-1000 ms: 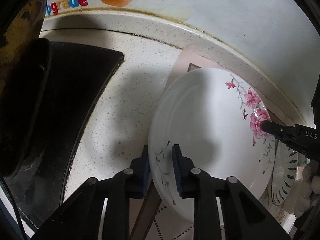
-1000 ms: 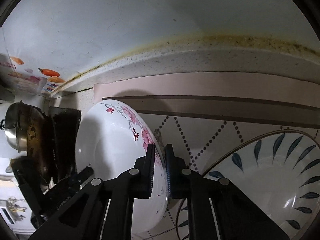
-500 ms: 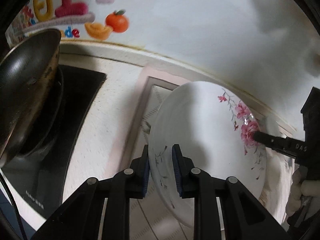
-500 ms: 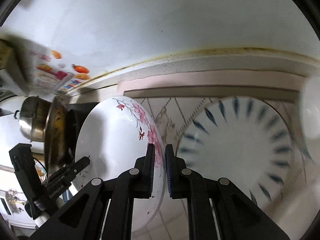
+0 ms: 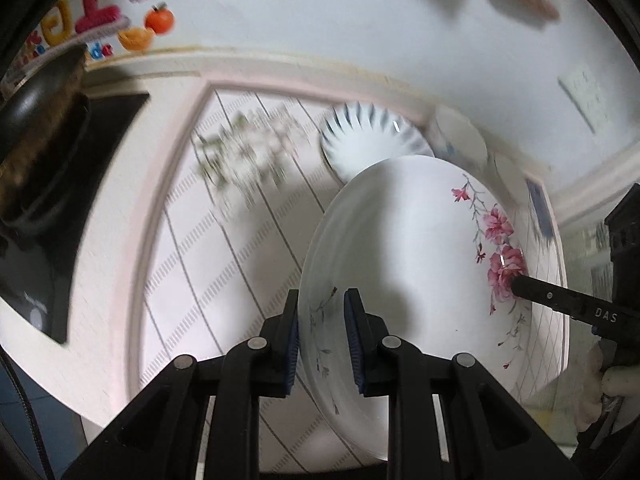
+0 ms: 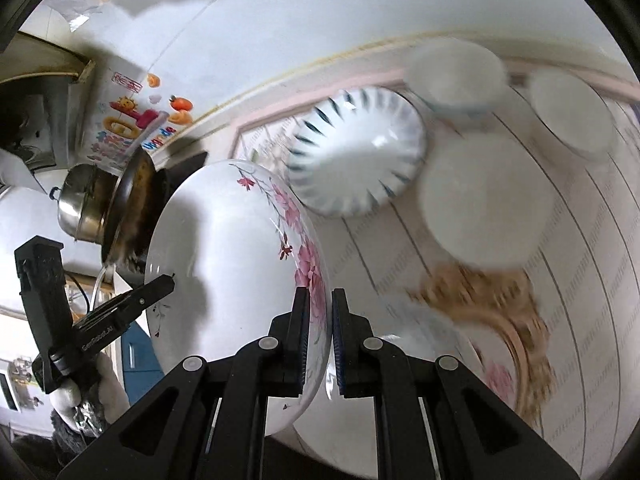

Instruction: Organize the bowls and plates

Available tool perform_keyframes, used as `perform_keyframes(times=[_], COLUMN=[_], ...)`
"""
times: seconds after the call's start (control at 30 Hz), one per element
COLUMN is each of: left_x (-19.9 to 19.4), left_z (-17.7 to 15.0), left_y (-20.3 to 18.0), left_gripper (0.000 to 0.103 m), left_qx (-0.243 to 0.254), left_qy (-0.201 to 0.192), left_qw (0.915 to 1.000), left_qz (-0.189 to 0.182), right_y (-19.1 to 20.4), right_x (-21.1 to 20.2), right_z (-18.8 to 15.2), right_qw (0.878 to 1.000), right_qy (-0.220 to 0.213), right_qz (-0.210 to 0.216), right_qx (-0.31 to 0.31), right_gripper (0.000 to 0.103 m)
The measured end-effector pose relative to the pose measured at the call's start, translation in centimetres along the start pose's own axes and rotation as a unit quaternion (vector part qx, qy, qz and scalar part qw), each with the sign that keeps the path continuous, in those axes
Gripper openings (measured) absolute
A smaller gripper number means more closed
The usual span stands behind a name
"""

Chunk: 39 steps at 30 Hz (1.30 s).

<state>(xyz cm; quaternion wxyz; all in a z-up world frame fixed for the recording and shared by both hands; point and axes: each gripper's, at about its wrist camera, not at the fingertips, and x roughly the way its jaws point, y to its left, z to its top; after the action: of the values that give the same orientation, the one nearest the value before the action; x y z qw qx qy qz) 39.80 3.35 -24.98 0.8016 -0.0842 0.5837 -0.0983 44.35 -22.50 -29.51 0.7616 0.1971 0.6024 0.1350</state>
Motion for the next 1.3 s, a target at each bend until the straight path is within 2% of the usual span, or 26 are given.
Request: perform_keyframes(times=[0.23, 0.47, 0.6, 1.07, 1.3], left_x=[3.9, 7.7, 8.6, 10.5, 10.8], left_z=[-3.9, -5.2, -5.4, -6.0, -6.6], left_y=[-3.0, -4.7, -5.3, -6.7, -7.3], left_gripper=[0.019, 0.019, 0.019, 0.019, 0.020], left_qx=[0.021, 0.041, 0.056, 0.060, 0.065], left_qy=[0.050, 0.087, 0.091, 0.105, 0.103], left_qw=[0.9985, 0.9950, 0.9932, 0.9899, 0.9891], left_qz=[0.007, 0.025, 0.046, 0.074, 0.083], right_y=[-6.1, -9.6, -10.5, -10.9, -10.2], right_x=[0.1, 1.5, 2.2, 2.8, 2.8], right_z=[-6.1, -8.4, -8.9, -8.8, -8.6], right_qw=[0.999, 0.998, 0.997, 0.997, 0.997], right_qy=[0.021, 0.026, 0.030, 0.033, 0.045], right_qz=[-0.015, -0.024, -0.029, -0.030, -0.047], right_qx=[0.035, 0.059, 0.060, 0.057, 0.041], right_gripper=[0.012, 0.012, 0.012, 0.012, 0.013])
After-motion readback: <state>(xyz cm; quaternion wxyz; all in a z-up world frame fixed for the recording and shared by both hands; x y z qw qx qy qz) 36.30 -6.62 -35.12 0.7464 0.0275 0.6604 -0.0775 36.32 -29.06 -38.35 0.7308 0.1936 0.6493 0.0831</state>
